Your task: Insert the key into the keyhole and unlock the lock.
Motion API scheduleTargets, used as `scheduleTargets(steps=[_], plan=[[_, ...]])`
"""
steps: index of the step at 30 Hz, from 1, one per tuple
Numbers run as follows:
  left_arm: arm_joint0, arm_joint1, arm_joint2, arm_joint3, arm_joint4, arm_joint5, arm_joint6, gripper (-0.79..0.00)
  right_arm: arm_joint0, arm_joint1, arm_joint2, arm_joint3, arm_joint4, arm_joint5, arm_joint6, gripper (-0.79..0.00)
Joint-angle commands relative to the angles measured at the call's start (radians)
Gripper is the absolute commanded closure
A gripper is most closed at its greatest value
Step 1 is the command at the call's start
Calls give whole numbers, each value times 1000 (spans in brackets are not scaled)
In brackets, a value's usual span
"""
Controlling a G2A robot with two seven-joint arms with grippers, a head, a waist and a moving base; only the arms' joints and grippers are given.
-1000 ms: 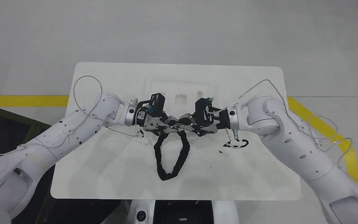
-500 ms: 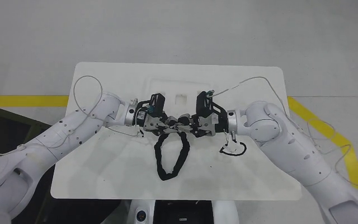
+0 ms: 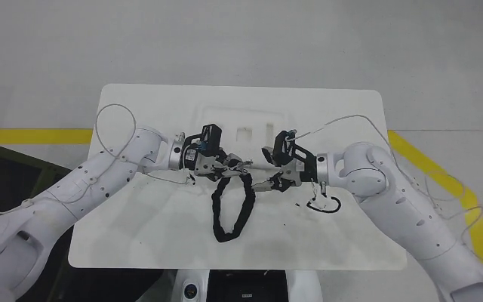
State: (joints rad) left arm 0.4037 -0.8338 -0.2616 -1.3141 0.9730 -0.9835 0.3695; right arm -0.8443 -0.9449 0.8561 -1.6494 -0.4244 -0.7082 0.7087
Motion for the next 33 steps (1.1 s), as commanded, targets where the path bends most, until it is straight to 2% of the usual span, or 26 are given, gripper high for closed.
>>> scheduleTargets(steps=[1, 2, 3, 5, 14, 22, 33], plan=[[9, 5, -20, -11, 3, 0, -2, 0, 3, -4, -11, 14, -1, -2, 0, -477], [14, 8, -30, -17, 3, -1, 0, 0, 7, -8, -20, 21, -1, -5, -2, -314], [20, 10, -40, -22, 4, -3, 1, 0, 12, -11, -28, 30, -2, -5, -5, -228], [32, 15, -59, -29, 7, -5, 3, 0, 22, -19, -44, 47, -6, -6, -12, 0], [85, 25, -128, -51, 11, -22, -8, 0, 47, -46, -79, 90, -84, 8, -89, 0], [118, 21, -172, -58, 9, -29, -28, 0, 44, -58, -84, 102, -133, -29, -143, 0], [153, 28, -252, -48, 37, -24, -44, 0, 51, -60, -76, 114, -99, -13, -54, 0]])
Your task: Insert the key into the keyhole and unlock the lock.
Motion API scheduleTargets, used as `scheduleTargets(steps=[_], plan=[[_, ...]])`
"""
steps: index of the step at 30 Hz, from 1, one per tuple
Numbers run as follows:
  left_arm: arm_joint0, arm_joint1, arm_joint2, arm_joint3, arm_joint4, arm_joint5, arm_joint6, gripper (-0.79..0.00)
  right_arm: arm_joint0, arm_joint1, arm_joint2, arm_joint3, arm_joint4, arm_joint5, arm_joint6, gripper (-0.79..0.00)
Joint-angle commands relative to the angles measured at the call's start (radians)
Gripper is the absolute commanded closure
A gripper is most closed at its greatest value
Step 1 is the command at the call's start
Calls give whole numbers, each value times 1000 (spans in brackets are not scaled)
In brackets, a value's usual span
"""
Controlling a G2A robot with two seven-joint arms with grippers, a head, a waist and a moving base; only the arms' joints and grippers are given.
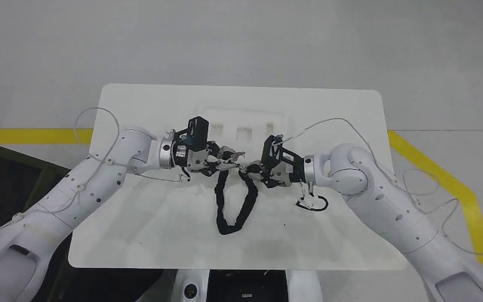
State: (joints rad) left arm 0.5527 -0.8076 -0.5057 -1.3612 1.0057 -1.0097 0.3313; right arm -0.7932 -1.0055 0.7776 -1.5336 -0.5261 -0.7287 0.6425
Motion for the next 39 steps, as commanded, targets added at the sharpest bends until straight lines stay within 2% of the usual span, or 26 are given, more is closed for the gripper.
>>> scheduleTargets(steps=[1, 6, 7, 9, 12, 17, 21, 22, 23, 24, 25, 26, 35, 39], plan=[[9, 3, -16, 0, 9, 6, -15, 0, -2, 1, 4, -4, 10, 13, 26, 0], [29, 13, -53, -10, 29, 60, -122, 0, -4, 2, 6, 12, 63, 45, 91, 0], [31, 15, -61, -14, 31, 72, -151, 0, -3, 1, 4, 18, 70, 54, 104, -34], [37, 20, -75, -28, 32, 92, -215, 0, -1, 0, 2, 27, 85, 66, 123, -154], [43, 26, -95, -50, 24, 119, -320, 0, 2, -1, 4, 39, 106, 72, 140, -265], [43, 29, -116, -82, -6, 144, -487, 0, -2, 4, 31, 45, 121, 64, 146, -354], [37, 19, -114, -85, -35, 150, -573, 0, -22, 16, 73, 22, 119, 43, 124, -382], [34, 16, -113, -81, -42, 150, -583, -175, -29, 19, 85, 17, 116, 34, 118, -422], [31, 12, -113, -77, -46, 149, -591, -323, -36, 23, 97, 12, 114, 28, 111, -505], [27, 9, -112, -72, -49, 148, -597, -785, -41, 26, 112, 5, 109, 22, 103, -637], [22, 5, -112, -67, -53, 146, -601, -785, -49, 30, 126, 0, 104, 15, 93, -763], [16, 1, -114, -63, -55, 144, -602, -785, -56, 34, 141, -4, 100, 11, 84, -785], [-34, -27, -144, -21, -52, 123, -535, -785, -96, 60, 251, -15, 85, -24, 42, -785], [-59, -40, -171, -1, -39, 87, -408, -785, -92, 66, 296, -1, 40, -68, -21, -785]])
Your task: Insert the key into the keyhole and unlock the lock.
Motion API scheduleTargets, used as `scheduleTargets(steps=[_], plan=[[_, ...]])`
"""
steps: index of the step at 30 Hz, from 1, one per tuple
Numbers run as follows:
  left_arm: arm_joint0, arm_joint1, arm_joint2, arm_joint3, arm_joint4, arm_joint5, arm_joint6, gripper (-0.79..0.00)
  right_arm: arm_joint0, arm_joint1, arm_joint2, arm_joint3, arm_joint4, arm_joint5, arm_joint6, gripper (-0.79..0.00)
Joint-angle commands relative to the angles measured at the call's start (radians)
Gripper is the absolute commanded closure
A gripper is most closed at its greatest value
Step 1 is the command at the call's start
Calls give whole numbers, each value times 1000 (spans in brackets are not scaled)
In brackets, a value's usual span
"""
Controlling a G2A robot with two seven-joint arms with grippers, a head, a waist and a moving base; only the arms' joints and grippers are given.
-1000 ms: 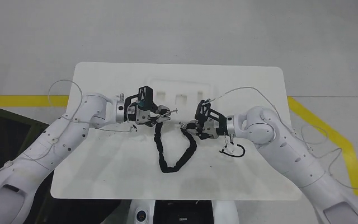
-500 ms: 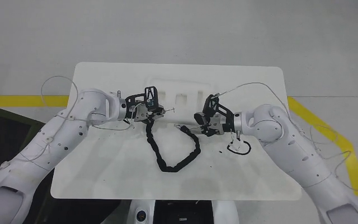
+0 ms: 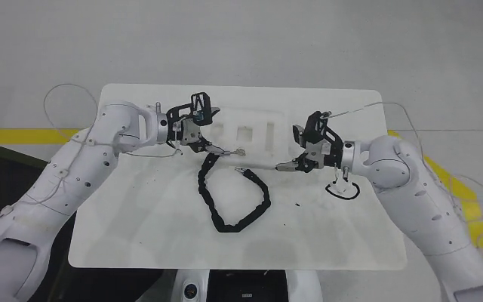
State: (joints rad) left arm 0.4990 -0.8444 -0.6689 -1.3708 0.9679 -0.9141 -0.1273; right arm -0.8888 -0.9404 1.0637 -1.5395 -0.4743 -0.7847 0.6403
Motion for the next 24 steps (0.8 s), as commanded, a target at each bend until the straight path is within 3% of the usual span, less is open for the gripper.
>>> scheduleTargets(steps=[1, 7, 12, 20, 24], plan=[[-10, -7, -14, 24, 2, -14, 90, -785, 9, 1, 15, 8, -36, -22, -30, -785], [-85, -46, -4, 81, 126, -24, 212, -785, 54, 1, 62, 16, -199, -18, -133, -785], [-148, -85, 19, 190, 213, -16, 329, -785, 78, 4, 100, 45, -370, -2, -226, -785], [-219, -143, 50, 392, 298, -3, 529, -785, 100, 14, 155, 66, -483, 2, -276, -785], [-234, -165, 68, 450, 332, -9, 579, -785, 106, 16, 166, 79, -506, -1, -290, -785]])
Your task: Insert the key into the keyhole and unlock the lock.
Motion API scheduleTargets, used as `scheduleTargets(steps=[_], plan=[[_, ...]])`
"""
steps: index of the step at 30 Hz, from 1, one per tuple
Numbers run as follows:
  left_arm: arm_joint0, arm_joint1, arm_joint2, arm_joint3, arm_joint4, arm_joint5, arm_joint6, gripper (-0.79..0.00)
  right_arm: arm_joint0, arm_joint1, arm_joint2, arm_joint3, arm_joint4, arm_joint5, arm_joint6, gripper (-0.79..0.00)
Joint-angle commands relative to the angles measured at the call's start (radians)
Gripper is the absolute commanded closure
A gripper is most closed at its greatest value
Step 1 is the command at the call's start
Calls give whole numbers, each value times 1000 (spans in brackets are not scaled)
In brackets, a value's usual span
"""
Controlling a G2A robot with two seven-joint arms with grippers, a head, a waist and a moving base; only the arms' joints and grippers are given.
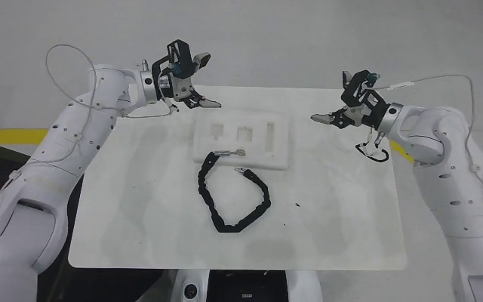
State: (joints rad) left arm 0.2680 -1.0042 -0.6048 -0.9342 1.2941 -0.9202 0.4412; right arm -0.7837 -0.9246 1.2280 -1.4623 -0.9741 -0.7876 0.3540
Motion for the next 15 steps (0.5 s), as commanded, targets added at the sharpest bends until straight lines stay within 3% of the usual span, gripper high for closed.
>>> scheduleTargets(steps=[1, 15], plan=[[-6, -10, 6, 26, 10, -1, 22, -785, 1, 0, 2, 5, -10, 0, -9, -785], [-8, -15, 8, 38, 11, 1, 34, -784, 1, 1, 3, 8, -13, -1, -12, -784]])
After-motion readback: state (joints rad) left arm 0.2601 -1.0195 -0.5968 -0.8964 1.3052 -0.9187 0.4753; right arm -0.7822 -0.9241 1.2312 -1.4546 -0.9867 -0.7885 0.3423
